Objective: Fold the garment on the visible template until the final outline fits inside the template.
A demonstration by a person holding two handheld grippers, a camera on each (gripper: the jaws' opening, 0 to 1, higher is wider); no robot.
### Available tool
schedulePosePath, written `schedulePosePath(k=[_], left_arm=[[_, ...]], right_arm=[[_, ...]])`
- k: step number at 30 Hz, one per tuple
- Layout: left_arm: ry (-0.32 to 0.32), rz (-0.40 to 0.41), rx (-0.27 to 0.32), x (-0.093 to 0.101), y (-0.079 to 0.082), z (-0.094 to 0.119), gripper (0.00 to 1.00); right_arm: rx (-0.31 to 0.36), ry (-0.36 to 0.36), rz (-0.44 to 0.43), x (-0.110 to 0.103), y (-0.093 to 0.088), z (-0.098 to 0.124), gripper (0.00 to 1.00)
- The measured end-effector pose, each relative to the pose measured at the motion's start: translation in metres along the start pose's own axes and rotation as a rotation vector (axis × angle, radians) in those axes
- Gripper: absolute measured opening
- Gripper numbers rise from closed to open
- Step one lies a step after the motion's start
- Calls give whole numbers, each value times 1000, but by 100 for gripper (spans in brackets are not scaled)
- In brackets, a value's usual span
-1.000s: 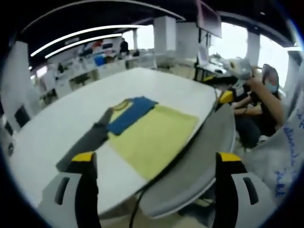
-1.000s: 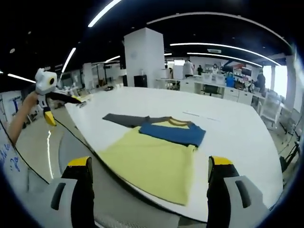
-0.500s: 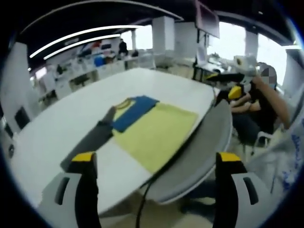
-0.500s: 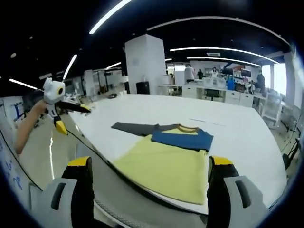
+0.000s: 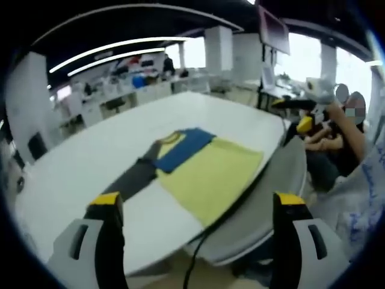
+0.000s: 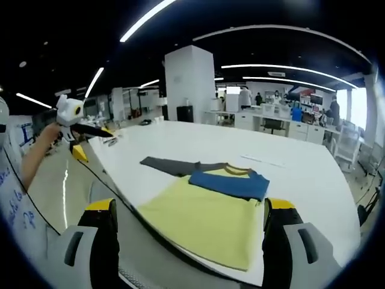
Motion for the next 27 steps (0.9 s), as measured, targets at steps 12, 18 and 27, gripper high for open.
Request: schedulePosePath(k=[12, 18, 27], left_arm=[[113, 82, 22, -12, 1, -21, 100], [151, 115, 14, -14, -3, -23, 100], [159, 133, -20, -15, -2, -28, 100]], right_arm=[[28, -2, 12, 40, 13, -7, 100], [18, 54, 17, 41, 8, -17, 100], [-43, 73, 23, 50, -15, -15, 100]])
Point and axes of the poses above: the point that each gripper's makers call its tool centre point, and the gripper's own axes: z roughly backward along the fingers, x roughly to its right, y roughly out of its top, the point moved 1 cm from there along z, roughly backward along the fingers, and after that the axes turned 11 degrees about -z, right-handed, at the moved point
